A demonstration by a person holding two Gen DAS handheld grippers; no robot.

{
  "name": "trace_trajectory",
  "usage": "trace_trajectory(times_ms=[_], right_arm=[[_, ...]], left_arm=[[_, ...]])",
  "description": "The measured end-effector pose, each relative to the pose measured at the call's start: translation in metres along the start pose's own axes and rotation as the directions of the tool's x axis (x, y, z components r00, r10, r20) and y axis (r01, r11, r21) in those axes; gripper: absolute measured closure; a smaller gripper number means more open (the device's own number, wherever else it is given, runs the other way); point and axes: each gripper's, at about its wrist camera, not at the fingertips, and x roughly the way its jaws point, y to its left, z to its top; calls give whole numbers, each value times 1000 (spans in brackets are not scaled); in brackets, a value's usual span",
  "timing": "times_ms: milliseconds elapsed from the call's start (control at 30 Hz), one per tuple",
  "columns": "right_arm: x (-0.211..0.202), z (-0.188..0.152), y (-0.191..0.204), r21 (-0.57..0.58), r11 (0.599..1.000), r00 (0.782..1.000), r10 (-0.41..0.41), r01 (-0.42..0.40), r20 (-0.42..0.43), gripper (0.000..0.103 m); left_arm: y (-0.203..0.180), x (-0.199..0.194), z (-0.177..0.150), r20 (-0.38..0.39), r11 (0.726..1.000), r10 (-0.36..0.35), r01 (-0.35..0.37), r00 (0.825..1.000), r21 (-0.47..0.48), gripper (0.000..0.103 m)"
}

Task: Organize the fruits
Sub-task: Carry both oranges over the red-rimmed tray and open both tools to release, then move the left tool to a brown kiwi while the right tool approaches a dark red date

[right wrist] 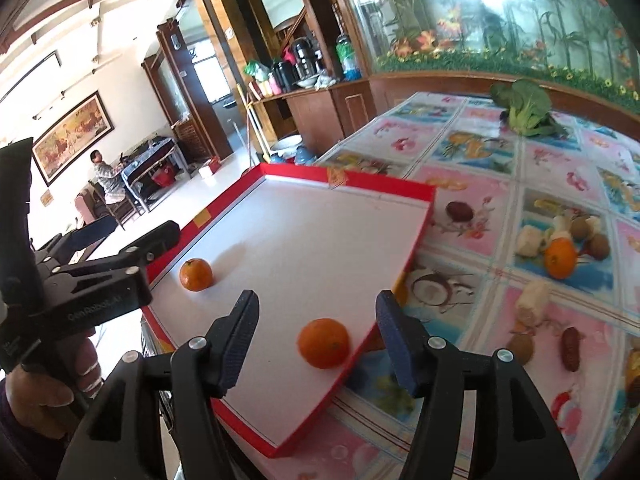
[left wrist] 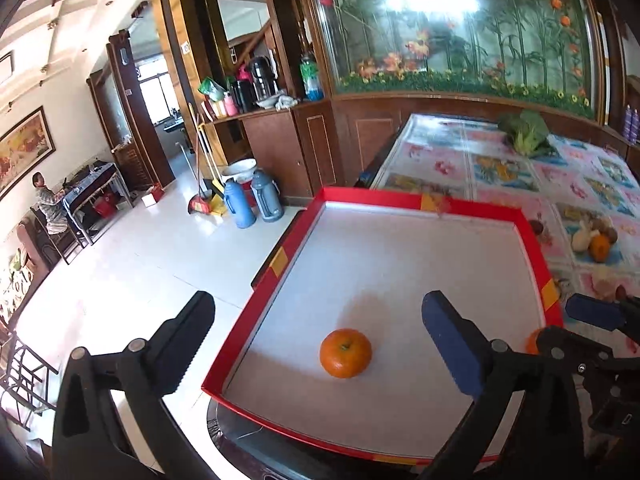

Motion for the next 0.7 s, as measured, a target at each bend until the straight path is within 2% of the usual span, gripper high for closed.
trace_trajectory(times_ms=[267,500,700], right_arm=[[-34,6,-19,24,997,994,-70,69,83,42],[-76,9,-38,61,988,976,-147,139,163,40],[-107,8,-61,120,974,953,-213,191,214,38]], left_arm=[[-21,-29,18,38,1000,-21,20,999,24,0],[-56,-40,31,48,993,-109,107,993,55,0],[-91,-49,44,61,979,-185,179,981,102,0]])
